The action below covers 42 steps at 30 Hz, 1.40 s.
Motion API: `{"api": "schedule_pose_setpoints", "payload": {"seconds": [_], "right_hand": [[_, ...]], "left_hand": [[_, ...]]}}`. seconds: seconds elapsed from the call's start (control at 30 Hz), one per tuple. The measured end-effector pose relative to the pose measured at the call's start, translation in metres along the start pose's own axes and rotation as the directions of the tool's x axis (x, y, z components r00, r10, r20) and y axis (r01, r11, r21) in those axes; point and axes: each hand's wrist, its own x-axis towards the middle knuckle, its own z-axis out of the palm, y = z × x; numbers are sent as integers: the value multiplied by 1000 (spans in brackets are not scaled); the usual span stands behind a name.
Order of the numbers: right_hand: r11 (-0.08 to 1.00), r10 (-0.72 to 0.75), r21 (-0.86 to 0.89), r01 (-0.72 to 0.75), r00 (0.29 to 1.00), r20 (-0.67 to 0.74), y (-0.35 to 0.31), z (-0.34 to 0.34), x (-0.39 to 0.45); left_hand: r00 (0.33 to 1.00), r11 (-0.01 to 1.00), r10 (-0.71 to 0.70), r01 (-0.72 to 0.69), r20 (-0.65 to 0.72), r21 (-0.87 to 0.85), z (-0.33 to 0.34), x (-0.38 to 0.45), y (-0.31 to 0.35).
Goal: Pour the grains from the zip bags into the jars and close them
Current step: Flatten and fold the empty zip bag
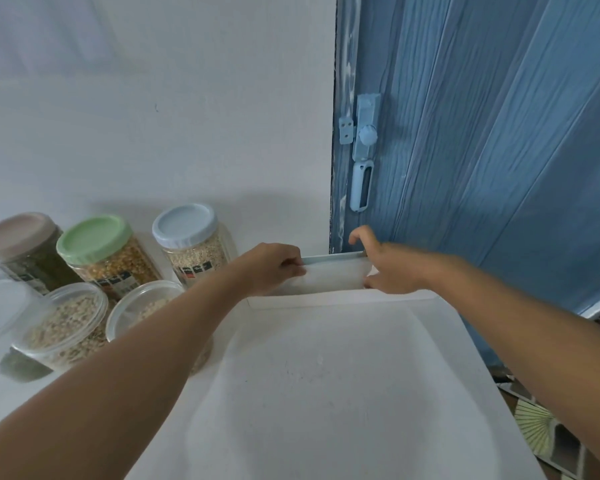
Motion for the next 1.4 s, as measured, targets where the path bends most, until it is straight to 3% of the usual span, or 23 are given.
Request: {"api": "schedule_pose_setpoints", "payload": {"seconds": [0.1,0.2,0.33,0.47,0.63,0.7,0.8,0.93,1.03,1.23,1.4], "right_hand": [[999,-43,19,46,991,-130,5,9,-8],[999,-21,46,29,986,-163,13,18,-7],[1000,12,-25,-19,968,-250,15,27,1],[999,3,-41,-19,932,-363,13,34,2],[993,-76,-114,18,846,-528,9,40,-4],[1000,-14,-29,-1,862,-507,1,45,-8],[992,105,102,-72,925,-365,-7,49,-16],[996,91,24,-88,972,-215,-4,60,-26],[996,87,18,-86,980,-176,0,61,-31],[990,64,-117,-80,989,-130,1,62,-37],[987,103,-108,-119,985,-139,3,55,-28]], "left_hand": [[999,999,-27,26,17,28,4,4,-1],[1000,994,-17,17,2,108,16,4,-1],[982,964,-4,54,-187,260,27,4,4],[929,991,15,36,-371,131,25,-1,7],[923,999,-4,22,-386,42,36,-10,4],[922,999,-8,24,-386,36,39,-11,4],[936,997,54,-34,-348,64,46,-19,4],[992,989,29,-11,-124,146,51,-34,2],[998,989,35,-29,-44,142,50,-41,1],[996,946,62,-38,-64,322,64,-48,-8],[998,940,51,-31,-49,339,61,-43,-7]]}}
